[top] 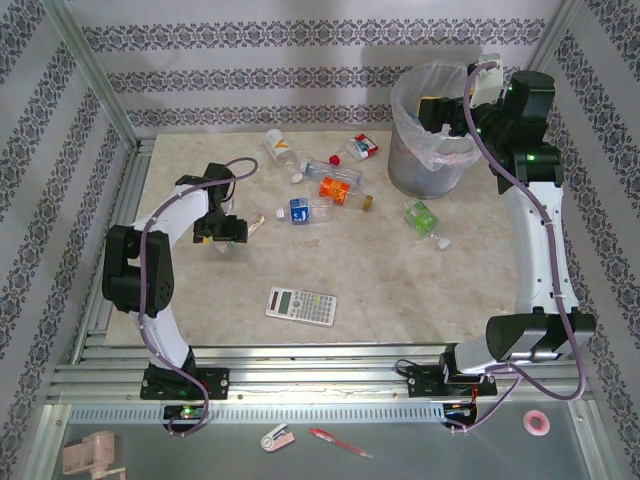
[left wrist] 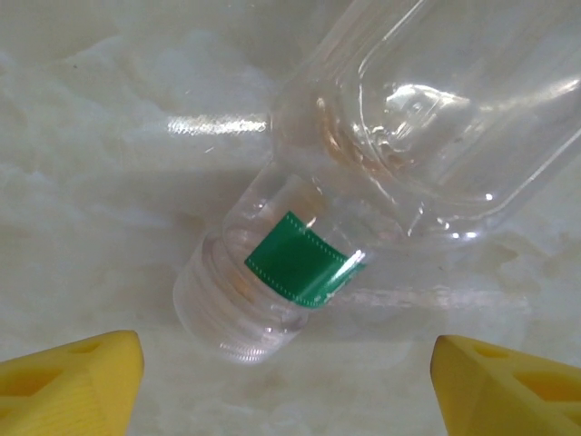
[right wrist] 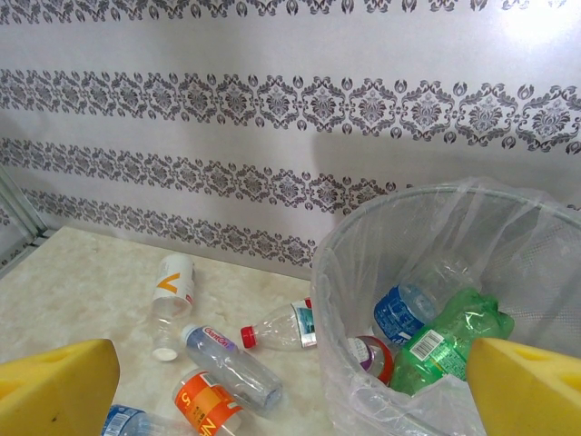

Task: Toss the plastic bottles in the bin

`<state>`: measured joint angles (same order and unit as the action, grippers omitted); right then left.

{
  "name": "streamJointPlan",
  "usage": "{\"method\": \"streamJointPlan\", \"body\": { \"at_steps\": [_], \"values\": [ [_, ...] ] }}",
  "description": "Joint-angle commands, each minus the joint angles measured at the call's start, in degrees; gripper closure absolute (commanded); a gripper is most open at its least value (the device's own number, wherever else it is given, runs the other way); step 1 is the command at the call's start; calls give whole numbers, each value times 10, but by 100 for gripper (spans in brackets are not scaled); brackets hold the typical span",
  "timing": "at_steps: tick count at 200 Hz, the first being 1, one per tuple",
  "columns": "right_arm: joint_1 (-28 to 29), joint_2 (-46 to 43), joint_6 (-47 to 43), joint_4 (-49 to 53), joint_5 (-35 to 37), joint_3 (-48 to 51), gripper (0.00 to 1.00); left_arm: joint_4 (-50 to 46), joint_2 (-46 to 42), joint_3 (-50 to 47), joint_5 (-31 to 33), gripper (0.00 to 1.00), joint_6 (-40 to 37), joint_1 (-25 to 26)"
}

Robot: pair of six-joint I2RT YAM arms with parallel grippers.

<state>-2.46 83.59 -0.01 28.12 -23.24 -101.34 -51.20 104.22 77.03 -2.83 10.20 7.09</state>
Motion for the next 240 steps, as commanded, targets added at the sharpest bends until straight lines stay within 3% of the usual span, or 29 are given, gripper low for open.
{"method": "streamJointPlan", "body": {
  "at_steps": [1,116,240],
  "values": [
    [3,-15,-9,-1,1,1,2,-31,19,25,-2,18,-30,-10],
    [4,-21,-12,0,6,5,2,0,51,2,-42,34,-50,-11],
    [3,-25,-15,-1,5,8,2,23,-7,-42,-72,73,-61,-12]
  ]
}}
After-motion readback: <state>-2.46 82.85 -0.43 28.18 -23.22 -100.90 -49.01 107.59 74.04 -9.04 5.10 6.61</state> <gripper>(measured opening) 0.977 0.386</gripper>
